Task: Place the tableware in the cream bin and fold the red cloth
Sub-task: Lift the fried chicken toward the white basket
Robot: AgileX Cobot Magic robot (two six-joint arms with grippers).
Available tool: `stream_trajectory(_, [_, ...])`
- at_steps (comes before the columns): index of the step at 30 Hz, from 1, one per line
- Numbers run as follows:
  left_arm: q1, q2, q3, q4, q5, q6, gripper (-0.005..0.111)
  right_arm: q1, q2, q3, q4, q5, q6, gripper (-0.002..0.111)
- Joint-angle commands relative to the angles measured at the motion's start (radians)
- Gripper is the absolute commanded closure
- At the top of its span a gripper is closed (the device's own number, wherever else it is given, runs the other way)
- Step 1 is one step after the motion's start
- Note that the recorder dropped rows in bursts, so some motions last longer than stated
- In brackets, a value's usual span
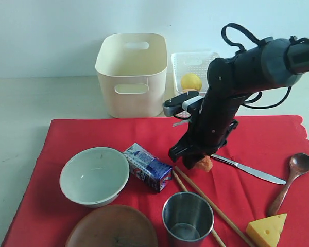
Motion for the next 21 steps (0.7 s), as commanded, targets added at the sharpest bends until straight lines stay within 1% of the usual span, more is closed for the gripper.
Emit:
stream_trajectory(1, [-0.005, -0.006, 0.003, 0.001, -0.013, -0.001, 0.107, 0.002, -0.095, 0.000, 0.011, 0.000, 0.003, 0.108])
stream_trajectory(5, [-0.005, -0.006, 0.003, 0.001, -0.013, -0.001, 0.107, 0.002, -0.213, 0.000, 0.007, -0.024, 0.003, 0.108])
stream_trajectory(7, [-0.005, -0.006, 0.003, 0.001, -0.013, -0.001, 0.107, 0.002, -0.271, 0.000, 0.005, -0.082, 0.003, 0.108])
stream_trajectory(10, [-0.005, -0.006, 0.003, 0.001, -0.013, -0.001, 0.107, -0.001, -0.330, 0.000, 0.000, -0.222, 0.011, 0.108])
stream_trajectory(14, [-0.005, -0.006, 0.003, 0.001, -0.013, -0.001, 0.107, -0.031, -0.336, -0.001, -0.002, -0.376, 0.012, 0.108])
stream_trajectory(21, [-0.005, -0.006, 0.003, 0.001, -0.013, -0.001, 0.107, -0.114, -0.290, -0.001, 0.000, -0.550, 0.020, 0.108])
